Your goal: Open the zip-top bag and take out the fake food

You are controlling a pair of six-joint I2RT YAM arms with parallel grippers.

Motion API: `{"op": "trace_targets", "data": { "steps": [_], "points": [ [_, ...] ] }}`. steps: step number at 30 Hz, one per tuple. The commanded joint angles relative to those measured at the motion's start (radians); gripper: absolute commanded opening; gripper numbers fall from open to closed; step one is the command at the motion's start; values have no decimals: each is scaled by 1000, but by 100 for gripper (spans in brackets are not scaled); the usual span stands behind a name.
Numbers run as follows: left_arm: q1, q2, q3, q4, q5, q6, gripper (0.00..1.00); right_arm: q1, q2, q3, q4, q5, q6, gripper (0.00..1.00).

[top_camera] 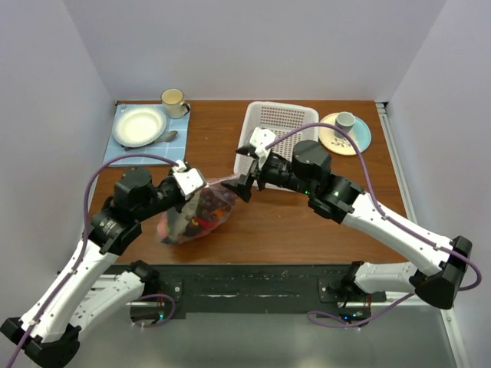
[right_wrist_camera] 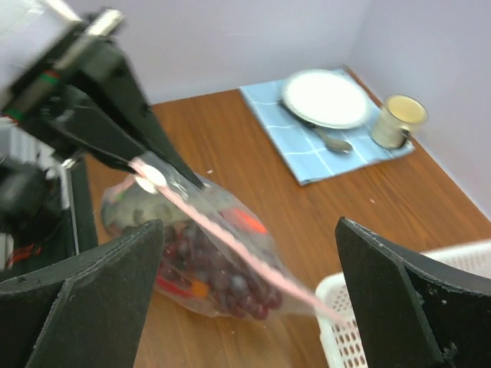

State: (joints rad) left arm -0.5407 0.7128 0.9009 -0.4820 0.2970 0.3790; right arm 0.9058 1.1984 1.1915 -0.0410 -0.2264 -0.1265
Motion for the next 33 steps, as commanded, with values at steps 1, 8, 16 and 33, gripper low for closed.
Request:
{"op": "trace_targets", "data": {
  "steps": [1,8,16,33],
  "points": [
    [33,46,52,-87,278,40,0,15,10,92,-71,-183,-136,92],
    [301,296,291,-502,717,355,0,21,21,151,-175,-220,-219,82],
    [372,435,405,-788,815,638,0,48,92,163,-162,-219,-213,72],
    [372,422,360,-699,792,563,0,100,244,212,-11,-177,-188,54]
  ]
}}
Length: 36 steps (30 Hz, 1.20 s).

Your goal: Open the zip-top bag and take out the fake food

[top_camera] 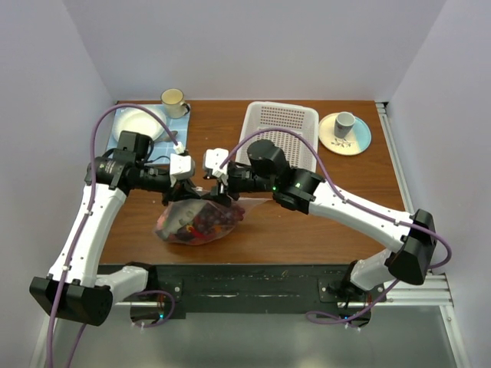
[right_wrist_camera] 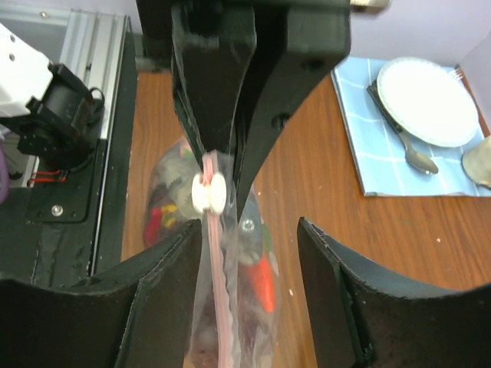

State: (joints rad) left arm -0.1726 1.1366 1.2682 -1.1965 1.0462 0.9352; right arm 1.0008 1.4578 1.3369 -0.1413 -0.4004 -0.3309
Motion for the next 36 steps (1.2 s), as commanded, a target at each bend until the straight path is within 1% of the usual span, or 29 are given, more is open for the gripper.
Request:
{"op": "trace_targets", "data": {
  "steps": [1,5,8,9,11,12,18,23,25,26,28,29,30,32,34,36],
  "points": [
    [4,0,-9,18,43,4,0,7,-14,70,91,-6,20,54],
    [4,0,-18,38,38,-10,0,10,-24,76,85,-9,23,48],
    [4,2,-15,57,40,-24,0,10,-17,84,75,-5,26,37],
    [4,3,-13,58,40,-27,0,12,-11,88,65,-3,26,30],
    [4,5,-10,58,38,-26,0,12,-8,91,57,-3,27,26],
    [4,5,-10,58,38,-27,0,12,-8,90,62,-5,29,21],
    [4,8,-1,55,34,-21,0,12,-7,103,37,12,32,11],
    [4,6,31,51,35,-22,0,10,-19,94,6,44,16,8],
    [4,6,40,49,44,-27,8,10,-20,94,2,48,15,7],
    [4,8,54,51,49,-36,15,12,-20,97,2,49,15,7],
    [2,12,74,51,55,-44,25,12,-11,107,-6,57,12,5],
    [2,14,77,51,57,-52,41,13,-8,111,-10,55,12,4],
    [2,15,80,52,61,-55,48,12,-5,122,-12,55,12,4],
    [1,17,79,60,70,-59,51,12,2,130,-15,49,12,3],
    [1,17,74,66,75,-62,50,12,4,136,-15,48,16,3],
    [-1,20,69,80,87,-67,43,12,4,137,-14,46,18,3]
  ]
}}
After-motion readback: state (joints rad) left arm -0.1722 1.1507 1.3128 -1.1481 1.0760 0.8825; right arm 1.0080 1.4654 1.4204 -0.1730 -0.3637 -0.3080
